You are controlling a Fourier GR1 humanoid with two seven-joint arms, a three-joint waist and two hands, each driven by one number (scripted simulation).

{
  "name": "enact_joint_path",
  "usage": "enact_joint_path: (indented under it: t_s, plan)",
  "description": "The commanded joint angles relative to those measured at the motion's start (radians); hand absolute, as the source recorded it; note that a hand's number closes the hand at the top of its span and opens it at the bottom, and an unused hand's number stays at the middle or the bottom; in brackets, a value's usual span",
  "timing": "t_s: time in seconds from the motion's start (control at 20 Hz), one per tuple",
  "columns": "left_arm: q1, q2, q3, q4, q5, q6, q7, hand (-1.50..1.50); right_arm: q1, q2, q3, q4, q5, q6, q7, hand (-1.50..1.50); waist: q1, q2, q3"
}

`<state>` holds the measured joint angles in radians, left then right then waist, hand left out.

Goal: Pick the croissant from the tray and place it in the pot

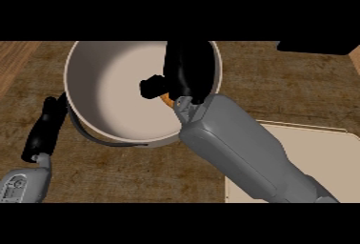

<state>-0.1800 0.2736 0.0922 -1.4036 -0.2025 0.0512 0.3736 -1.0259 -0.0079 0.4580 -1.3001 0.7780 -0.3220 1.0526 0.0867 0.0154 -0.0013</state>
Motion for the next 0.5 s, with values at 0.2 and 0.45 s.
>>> enact_joint_path:
  t_s: [0.2,0.45]
  plan:
    - [-0.005,0.018,0.03,0.011,0.008,0.001,0.021,0.0,-0.001,0.008,-0.03,0.038,0.016,-0.5,0.018,-1.5,-0.026,-0.008,0.001]
    - [0.03,0.01,0.024,-0.016,-0.019,0.028,0.028,0.0,0.073,0.008,-0.043,0.005,0.095,-0.634,0.043,-1.5,-0.068,-0.017,0.002]
